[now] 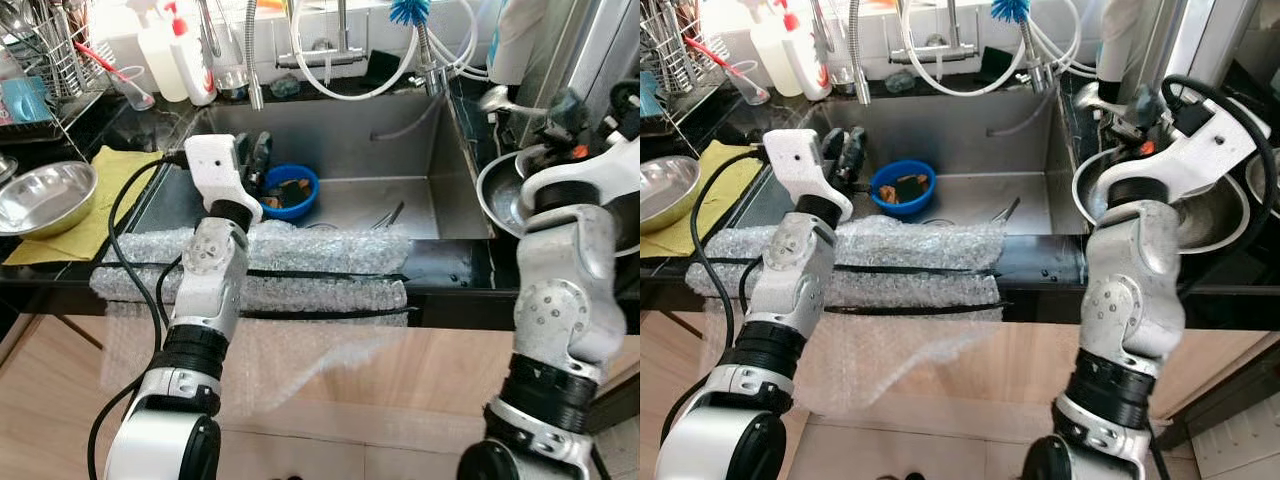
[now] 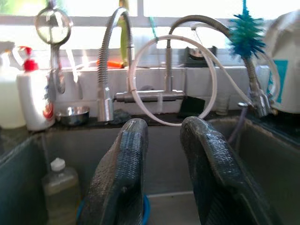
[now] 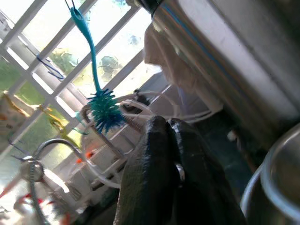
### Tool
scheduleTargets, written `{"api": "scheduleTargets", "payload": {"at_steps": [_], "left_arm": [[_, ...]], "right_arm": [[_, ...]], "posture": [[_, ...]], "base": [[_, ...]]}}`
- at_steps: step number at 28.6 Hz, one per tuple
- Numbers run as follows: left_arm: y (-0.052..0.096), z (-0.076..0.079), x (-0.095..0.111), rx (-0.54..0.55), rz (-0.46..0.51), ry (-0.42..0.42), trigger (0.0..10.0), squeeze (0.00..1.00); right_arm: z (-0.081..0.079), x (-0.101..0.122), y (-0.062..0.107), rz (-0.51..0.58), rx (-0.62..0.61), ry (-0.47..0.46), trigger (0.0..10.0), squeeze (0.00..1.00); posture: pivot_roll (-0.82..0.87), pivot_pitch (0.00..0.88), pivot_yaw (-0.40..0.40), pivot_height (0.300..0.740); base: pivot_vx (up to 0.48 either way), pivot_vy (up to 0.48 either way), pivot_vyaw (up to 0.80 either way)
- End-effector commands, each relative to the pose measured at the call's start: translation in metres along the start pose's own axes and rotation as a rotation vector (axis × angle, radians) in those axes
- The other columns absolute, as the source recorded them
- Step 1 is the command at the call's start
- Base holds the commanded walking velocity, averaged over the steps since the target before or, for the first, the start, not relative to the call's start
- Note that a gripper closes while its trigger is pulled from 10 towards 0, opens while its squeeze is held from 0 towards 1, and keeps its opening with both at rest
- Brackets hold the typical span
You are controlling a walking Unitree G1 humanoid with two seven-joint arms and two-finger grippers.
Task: Kitchen organization
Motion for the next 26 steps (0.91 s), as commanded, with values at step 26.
{"api": "scheduleTargets", "payload": {"at_steps": [26], "left_arm": [[0.002, 0.048, 0.006, -0.263, 0.03, -0.424, 10.0, 0.0]], "right_arm": [[-0.027, -0.037, -0.001, -0.199, 0.188, -0.409, 10.0, 0.0]], "posture": [[-0.08, 0.09, 0.106, 0.74]], "base": [[0.0, 0.0, 0.0]]}}
Point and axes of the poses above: a point about 5 cm out from each wrist's last joint towards the gripper, its own y axis pointing back from the gripper into the wrist, its own x axis along the axis of the wrist's last joint, z = x × y, the point moved 3 cm from there along -y, pointing out of the wrist towards the gripper, and after that the axes turned 11 degrees about y, right-handed, at the moved point
